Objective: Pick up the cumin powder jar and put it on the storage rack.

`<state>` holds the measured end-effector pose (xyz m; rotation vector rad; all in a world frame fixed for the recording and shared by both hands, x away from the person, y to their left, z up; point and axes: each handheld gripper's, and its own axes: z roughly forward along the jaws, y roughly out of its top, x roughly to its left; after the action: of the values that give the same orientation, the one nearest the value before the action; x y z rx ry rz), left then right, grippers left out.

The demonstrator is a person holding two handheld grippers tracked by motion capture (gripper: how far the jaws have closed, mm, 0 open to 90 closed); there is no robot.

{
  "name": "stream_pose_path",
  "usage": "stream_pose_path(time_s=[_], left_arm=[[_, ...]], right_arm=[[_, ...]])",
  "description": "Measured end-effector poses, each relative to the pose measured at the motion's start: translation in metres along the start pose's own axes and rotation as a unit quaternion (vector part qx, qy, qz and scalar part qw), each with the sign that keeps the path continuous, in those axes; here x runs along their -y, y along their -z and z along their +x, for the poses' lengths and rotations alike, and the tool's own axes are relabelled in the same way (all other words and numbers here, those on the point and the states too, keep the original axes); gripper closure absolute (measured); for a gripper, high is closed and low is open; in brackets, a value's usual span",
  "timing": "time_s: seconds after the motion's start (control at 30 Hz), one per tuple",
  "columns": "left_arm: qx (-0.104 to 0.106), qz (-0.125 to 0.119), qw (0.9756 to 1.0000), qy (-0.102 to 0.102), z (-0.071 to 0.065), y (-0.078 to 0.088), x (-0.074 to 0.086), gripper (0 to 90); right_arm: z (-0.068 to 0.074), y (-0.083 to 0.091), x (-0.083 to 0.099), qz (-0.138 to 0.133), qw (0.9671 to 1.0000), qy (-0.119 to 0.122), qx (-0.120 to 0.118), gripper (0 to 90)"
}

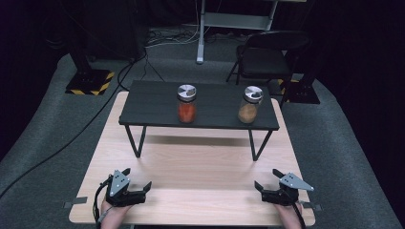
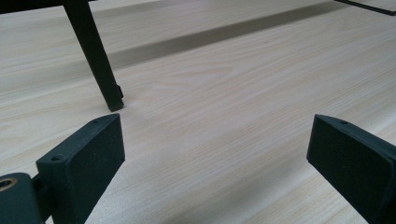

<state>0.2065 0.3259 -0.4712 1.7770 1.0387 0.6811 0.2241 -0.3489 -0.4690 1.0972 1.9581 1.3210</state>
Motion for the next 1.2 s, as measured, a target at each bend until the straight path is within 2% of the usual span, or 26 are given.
stream_pose_path(time_s=[1.2], left_arm=[[0.002, 0.005, 1.0, -0.002, -0.0001, -0.0011, -0.0018, 4.1]], right_arm=[[0.0019, -0.0003, -0.0014, 0.004, 1.0, 0.002, 0.005, 5.1]])
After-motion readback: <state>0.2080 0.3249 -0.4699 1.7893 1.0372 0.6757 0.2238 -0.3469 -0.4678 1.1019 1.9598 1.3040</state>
